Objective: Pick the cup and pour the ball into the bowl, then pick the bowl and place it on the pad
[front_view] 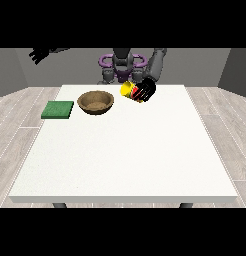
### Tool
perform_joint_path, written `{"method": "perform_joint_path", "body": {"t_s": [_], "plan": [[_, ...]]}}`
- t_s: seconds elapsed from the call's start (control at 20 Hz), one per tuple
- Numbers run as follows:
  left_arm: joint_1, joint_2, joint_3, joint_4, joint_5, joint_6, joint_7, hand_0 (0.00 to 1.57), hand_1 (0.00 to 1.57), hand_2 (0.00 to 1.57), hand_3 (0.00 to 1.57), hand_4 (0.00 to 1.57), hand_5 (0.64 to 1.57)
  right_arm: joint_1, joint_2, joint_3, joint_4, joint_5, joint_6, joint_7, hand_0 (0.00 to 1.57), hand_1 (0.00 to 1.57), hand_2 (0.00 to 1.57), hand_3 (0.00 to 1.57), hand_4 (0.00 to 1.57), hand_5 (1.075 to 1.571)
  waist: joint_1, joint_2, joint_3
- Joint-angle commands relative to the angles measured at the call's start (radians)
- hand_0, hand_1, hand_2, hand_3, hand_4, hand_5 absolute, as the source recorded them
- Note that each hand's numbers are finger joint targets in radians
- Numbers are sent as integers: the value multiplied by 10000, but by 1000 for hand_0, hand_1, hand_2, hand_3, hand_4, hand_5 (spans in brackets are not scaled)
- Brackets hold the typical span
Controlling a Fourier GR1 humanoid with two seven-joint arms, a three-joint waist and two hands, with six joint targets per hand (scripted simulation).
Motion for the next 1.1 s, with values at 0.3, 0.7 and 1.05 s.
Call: {"method": "perform_joint_path", "body": {"t_s": [0.3, 0.7, 1.05], "plan": [[-2206, -1130, -2592, 1251, -4124, 78, 5229, 1347, 1347, 1571, 1571, 1444, 1540, 212, -447, -400, 2106, 59, 968, -789, 0, 0, 0, 0, 688, 1560, 490, -926, -33], [-3550, -1452, -4688, 1397, -6263, -1754, 7990, 1367, 1367, 1571, 1571, 1312, 1563, -598, -623, -393, 3012, 213, 847, -738, 0, 0, 0, 154, 697, 1557, 587, -1061, -38], [-4138, -1458, -6109, 1227, -7670, -3832, 9236, 730, 730, 1571, 1569, 1012, 1570, -769, 28, 143, 3182, 681, 504, -964, 0, 0, 0, 300, 699, 1555, 151, -1116, -49]]}}
